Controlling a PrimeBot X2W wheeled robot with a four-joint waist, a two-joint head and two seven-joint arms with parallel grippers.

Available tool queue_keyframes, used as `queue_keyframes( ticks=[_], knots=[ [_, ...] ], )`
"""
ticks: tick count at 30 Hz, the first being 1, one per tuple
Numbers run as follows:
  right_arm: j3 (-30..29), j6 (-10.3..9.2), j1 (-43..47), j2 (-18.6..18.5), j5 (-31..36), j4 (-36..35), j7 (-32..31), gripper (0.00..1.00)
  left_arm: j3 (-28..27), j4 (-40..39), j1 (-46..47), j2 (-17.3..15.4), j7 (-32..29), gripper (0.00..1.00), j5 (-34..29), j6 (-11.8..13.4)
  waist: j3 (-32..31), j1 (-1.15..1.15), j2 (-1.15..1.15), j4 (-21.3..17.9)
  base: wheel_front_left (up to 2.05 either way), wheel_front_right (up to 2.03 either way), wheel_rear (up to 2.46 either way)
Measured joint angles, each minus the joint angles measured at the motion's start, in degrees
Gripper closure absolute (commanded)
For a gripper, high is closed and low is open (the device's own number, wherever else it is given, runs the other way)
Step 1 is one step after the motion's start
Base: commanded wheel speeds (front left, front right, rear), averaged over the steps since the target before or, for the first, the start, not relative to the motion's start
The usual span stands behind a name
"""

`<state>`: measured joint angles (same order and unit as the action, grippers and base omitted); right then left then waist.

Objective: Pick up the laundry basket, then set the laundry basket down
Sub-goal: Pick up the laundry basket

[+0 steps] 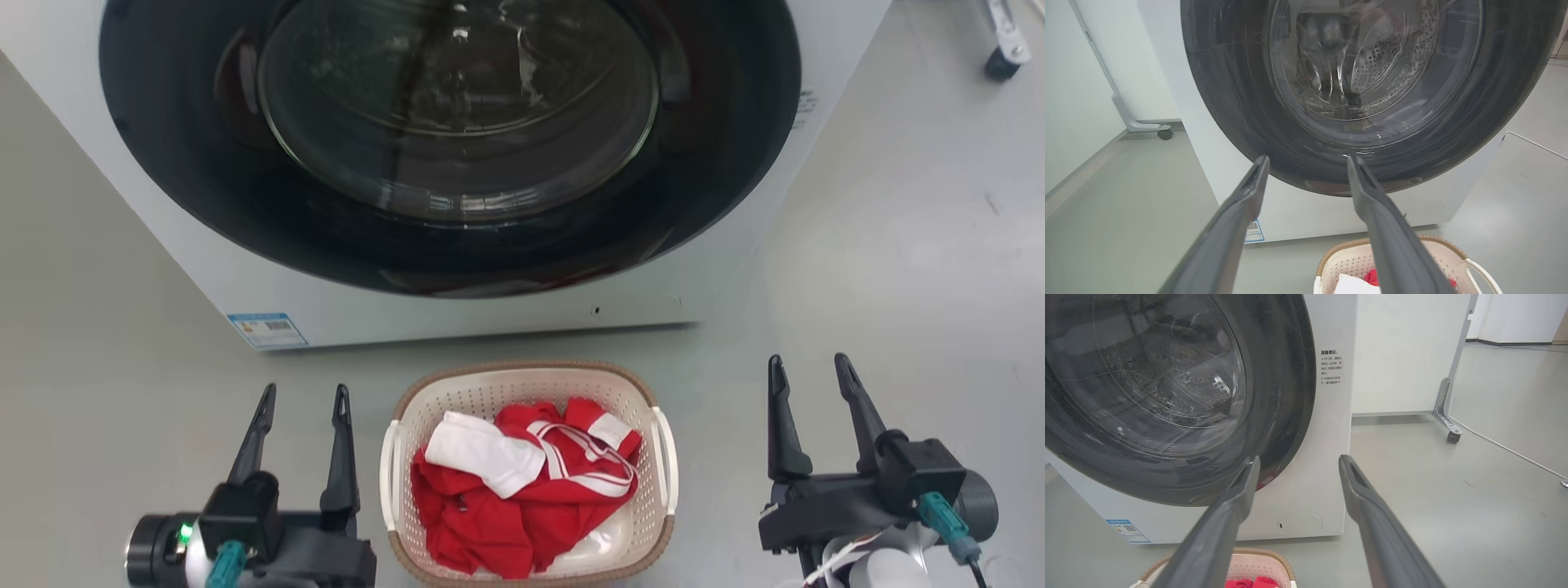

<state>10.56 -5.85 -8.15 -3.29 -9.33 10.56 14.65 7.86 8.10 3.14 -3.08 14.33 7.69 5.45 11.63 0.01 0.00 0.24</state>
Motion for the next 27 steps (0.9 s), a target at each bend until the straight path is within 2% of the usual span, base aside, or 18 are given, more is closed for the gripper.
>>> queue_keyframes(
  ticks=[13,27],
  knots=[
    [-1.26,1.16,-9.74,-0.03,-1.27,7.51,0.04,0.00,1.10,10.17,11.71,0.52,0.16,0.00,1.75,-1.92,10.50,0.01,0.00,1.03,0.00,0.00,0.00],
    [-1.21,1.40,-19.89,-0.33,-0.71,16.00,0.05,0.00,3.90,20.61,23.36,1.02,0.16,0.00,6.16,-1.82,23.28,0.01,0.01,2.93,0.00,0.00,0.00]
  ],
)
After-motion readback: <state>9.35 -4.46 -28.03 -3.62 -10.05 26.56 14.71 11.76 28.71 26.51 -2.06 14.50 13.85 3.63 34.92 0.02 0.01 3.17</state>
